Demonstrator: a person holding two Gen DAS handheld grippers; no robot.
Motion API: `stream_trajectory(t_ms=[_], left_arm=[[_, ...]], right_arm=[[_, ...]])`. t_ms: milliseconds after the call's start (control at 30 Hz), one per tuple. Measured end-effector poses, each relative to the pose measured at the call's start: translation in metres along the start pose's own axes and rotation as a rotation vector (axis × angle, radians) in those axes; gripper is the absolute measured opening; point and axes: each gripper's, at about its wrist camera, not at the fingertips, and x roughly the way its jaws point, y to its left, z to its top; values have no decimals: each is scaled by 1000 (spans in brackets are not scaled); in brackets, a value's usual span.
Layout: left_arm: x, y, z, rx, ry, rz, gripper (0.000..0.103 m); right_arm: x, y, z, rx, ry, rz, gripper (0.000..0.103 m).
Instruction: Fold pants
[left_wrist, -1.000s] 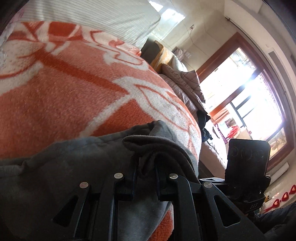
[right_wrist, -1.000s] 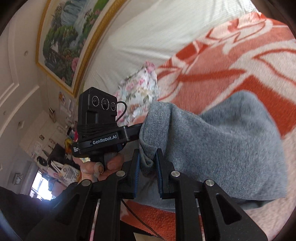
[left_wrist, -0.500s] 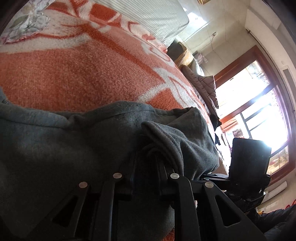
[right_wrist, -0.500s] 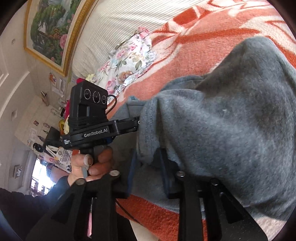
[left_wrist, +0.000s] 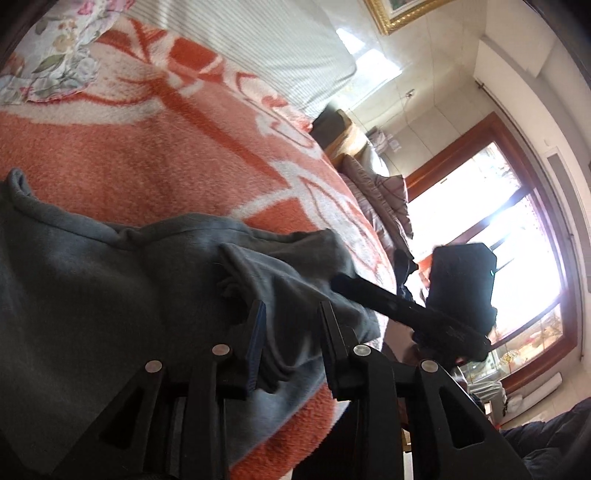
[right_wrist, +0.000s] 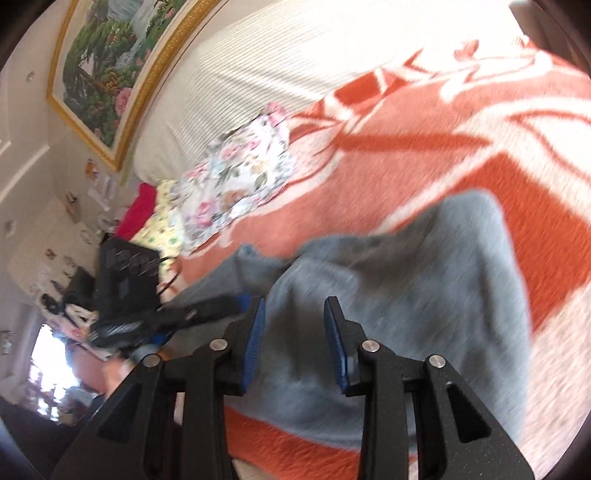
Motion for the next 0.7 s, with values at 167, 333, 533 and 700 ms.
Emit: stream_trajectory(t_ms=[167,333,533,700], left_arm=[[22,-6,-20,34,76,69,37],[33,17,-40,-54,125,70,36],[-3,22,-49,-100,62,96,43],[-47,36,-61,-203,-30,81,43]], right_arm=[[22,-5,4,-25,54,-77,33],[47,-12,-11,-11,146,-97,33],[39,11,0,-65,122,-82,33],[50,42,11,-126,131,-46,33]])
